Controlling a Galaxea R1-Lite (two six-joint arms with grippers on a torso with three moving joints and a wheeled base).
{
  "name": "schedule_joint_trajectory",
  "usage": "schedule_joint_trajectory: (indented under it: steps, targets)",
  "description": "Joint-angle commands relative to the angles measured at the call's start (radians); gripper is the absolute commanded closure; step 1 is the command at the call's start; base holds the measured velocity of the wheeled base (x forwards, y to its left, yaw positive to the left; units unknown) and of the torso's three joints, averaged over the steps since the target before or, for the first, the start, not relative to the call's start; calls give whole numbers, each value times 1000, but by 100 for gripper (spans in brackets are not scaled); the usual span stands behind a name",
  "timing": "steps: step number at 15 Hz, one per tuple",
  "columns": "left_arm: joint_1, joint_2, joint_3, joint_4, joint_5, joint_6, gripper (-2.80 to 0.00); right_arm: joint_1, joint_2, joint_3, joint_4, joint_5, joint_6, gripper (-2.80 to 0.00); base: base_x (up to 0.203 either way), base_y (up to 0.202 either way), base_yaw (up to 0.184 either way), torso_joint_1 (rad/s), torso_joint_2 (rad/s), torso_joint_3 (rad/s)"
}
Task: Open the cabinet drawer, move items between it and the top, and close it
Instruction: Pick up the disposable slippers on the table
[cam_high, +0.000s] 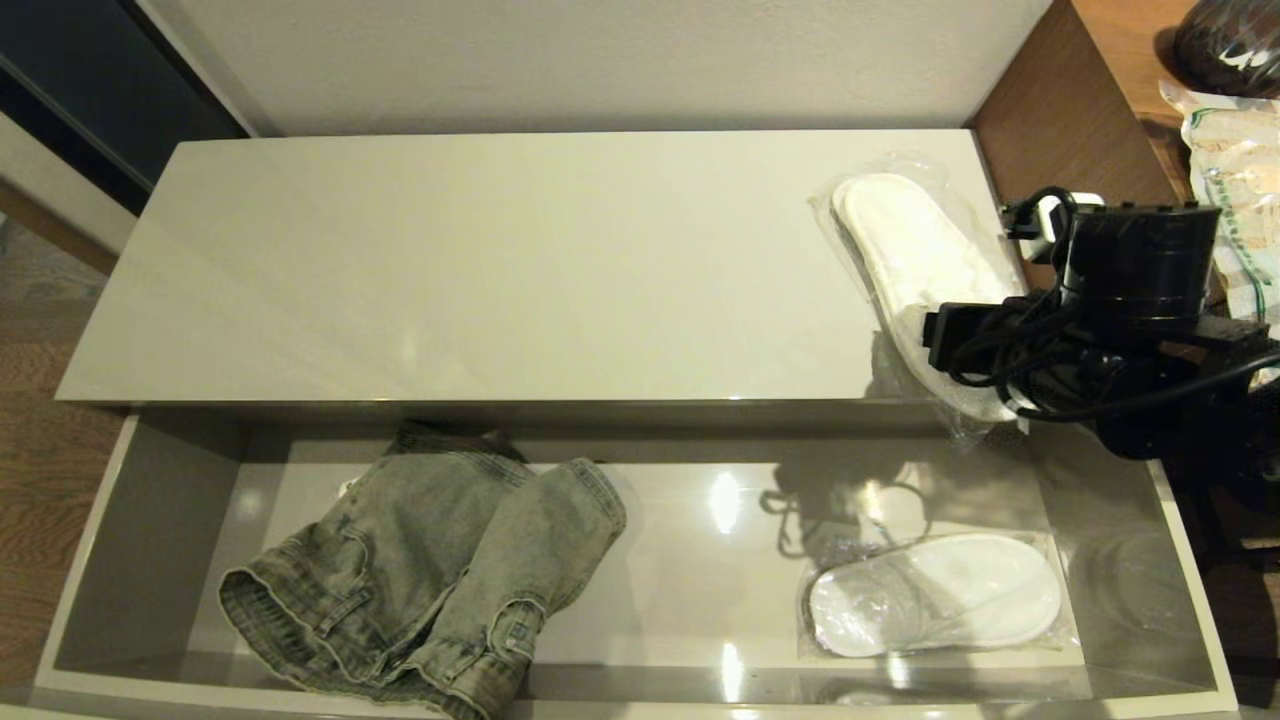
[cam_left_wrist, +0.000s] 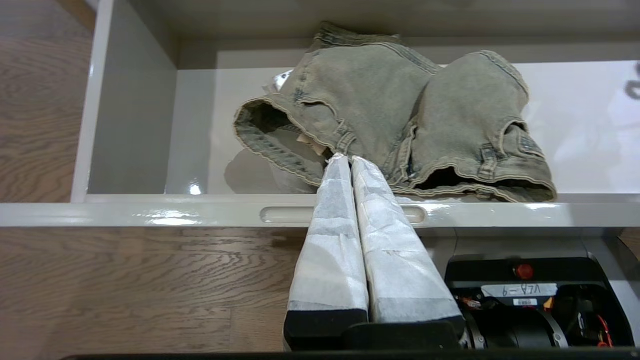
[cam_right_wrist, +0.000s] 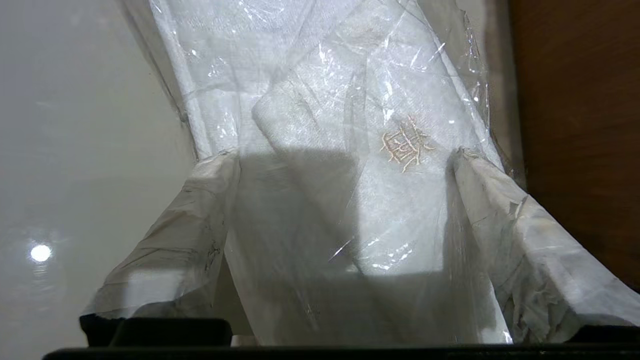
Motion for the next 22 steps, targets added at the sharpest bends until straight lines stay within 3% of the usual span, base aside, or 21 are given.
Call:
schedule_joint_trajectory:
  steps: [1, 5, 6, 7, 18, 22]
  targets:
    - [-1, 2, 0, 0, 0, 0, 0, -3, 39, 4, -1, -4, 3, -280, 0, 0, 0, 0, 0, 0]
    - [-1, 2, 0, 0, 0, 0, 0, -3, 39, 10, 0, 2, 9, -280, 0, 0, 0, 0, 0, 0]
    - [1, 2, 0, 0, 0, 0, 0, -3, 44, 22, 1, 10, 9, -162, 0, 0, 0, 0, 0, 0]
    - [-1, 2, 0, 0, 0, 0, 0, -3, 52, 24, 1, 10, 10, 0, 0, 0, 0, 0, 0, 0]
    - [-1, 2, 0, 0, 0, 0, 0, -8, 25, 31, 59, 42, 28, 0, 0, 0, 0, 0, 0, 0]
    - [-1, 2, 0, 0, 0, 0, 0, -4, -67, 27, 200, 135, 34, 0, 0, 0, 0, 0, 0, 0]
